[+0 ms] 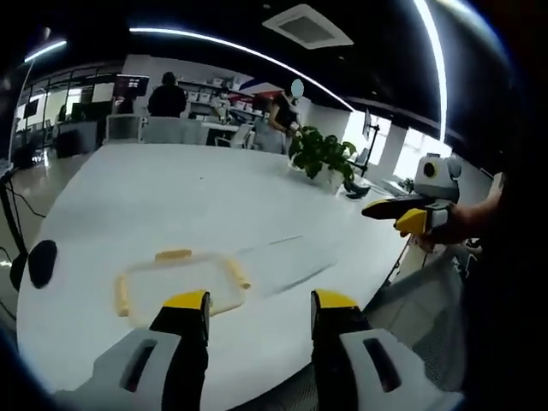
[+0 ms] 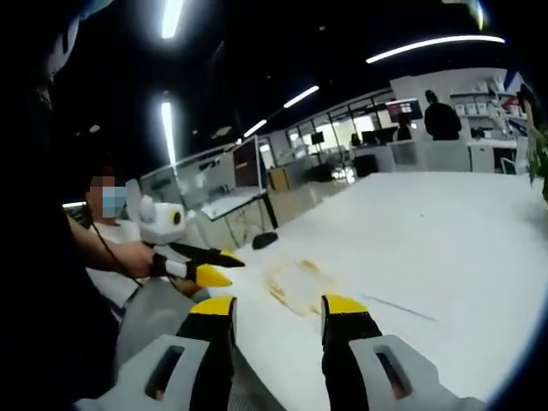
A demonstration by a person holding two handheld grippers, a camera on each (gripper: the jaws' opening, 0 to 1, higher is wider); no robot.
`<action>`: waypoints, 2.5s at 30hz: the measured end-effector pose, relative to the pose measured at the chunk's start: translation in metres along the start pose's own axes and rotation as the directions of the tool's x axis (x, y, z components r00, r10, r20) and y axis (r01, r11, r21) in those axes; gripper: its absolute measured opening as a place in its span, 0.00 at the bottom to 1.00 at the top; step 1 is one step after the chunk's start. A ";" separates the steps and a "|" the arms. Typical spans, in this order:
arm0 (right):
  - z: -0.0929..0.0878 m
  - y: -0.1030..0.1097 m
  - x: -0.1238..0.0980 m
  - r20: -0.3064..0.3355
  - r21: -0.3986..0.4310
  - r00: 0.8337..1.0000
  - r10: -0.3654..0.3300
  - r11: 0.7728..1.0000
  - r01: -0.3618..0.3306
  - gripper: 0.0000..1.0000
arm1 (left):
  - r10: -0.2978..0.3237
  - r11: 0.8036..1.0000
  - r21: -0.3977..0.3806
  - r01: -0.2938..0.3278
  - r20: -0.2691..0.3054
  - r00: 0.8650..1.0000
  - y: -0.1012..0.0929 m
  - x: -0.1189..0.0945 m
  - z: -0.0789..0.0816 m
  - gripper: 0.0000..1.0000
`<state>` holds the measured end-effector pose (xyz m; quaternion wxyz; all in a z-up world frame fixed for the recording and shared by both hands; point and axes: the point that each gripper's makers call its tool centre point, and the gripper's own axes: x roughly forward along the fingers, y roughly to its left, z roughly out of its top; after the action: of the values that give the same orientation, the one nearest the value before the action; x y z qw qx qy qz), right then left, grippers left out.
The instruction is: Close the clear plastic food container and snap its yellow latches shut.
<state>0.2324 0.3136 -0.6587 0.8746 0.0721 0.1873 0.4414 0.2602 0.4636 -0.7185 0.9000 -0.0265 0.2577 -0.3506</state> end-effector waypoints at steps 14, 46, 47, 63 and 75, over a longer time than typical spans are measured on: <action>0.018 0.005 0.007 0.040 0.007 0.999 -0.005 1.000 0.004 0.41 | -0.037 0.999 -0.022 0.038 0.038 0.999 0.003 -0.021 0.026 0.57; 0.029 0.002 0.049 0.015 -0.036 1.000 -0.001 0.999 0.002 0.39 | -0.098 0.995 0.022 0.099 -0.022 0.995 0.031 -0.016 0.029 0.60; 0.028 0.002 0.050 0.010 -0.036 1.000 -0.004 0.999 0.004 0.39 | -0.106 0.994 0.028 0.107 -0.029 0.994 0.031 -0.016 0.028 0.59; 0.020 0.001 0.068 -0.021 -0.039 1.000 -0.018 0.999 0.017 0.39 | -0.133 0.989 0.060 0.137 -0.078 0.988 0.052 -0.016 0.023 0.58; 0.019 0.008 0.081 -0.026 -0.043 0.999 -0.029 0.999 0.028 0.39 | -0.153 0.983 0.087 0.160 -0.078 0.985 0.061 -0.021 0.029 0.58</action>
<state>0.2773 0.3838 -0.6602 0.8796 0.0448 0.1903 0.4337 0.2992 0.5193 -0.6977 0.8602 0.0075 0.2701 -0.4324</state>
